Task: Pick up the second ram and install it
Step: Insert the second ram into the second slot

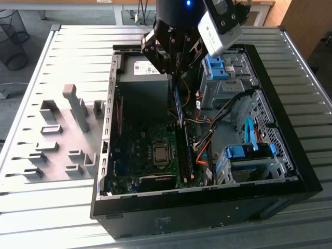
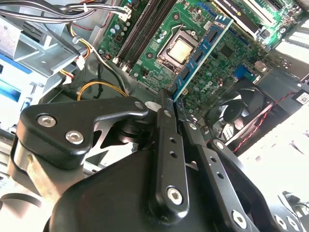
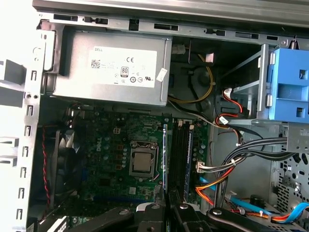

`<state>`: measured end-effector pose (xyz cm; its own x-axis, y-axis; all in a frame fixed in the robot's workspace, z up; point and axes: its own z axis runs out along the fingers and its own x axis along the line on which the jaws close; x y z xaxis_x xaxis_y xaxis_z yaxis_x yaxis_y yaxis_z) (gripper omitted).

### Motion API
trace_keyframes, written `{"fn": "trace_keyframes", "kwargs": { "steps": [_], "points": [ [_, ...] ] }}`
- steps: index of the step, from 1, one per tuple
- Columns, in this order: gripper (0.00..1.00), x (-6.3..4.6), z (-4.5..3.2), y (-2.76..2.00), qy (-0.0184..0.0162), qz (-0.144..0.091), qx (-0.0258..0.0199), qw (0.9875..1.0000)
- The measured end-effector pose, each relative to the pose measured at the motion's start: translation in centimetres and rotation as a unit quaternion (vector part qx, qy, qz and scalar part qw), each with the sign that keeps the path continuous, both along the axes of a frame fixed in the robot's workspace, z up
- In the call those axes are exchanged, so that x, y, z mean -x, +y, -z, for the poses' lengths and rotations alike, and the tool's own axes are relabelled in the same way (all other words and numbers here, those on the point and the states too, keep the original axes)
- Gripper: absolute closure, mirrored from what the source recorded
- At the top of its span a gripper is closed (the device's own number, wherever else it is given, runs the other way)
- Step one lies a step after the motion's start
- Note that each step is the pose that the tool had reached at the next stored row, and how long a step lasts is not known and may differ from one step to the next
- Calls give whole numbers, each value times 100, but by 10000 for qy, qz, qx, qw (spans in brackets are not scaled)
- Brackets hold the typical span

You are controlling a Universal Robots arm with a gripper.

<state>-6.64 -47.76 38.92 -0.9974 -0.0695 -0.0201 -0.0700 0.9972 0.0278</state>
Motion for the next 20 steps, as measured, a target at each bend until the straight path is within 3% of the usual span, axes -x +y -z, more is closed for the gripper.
{"fn": "trace_keyframes", "kwargs": {
  "steps": [20],
  "points": [
    [86,-4,45,0,2,0,0,10000]
  ]
}}
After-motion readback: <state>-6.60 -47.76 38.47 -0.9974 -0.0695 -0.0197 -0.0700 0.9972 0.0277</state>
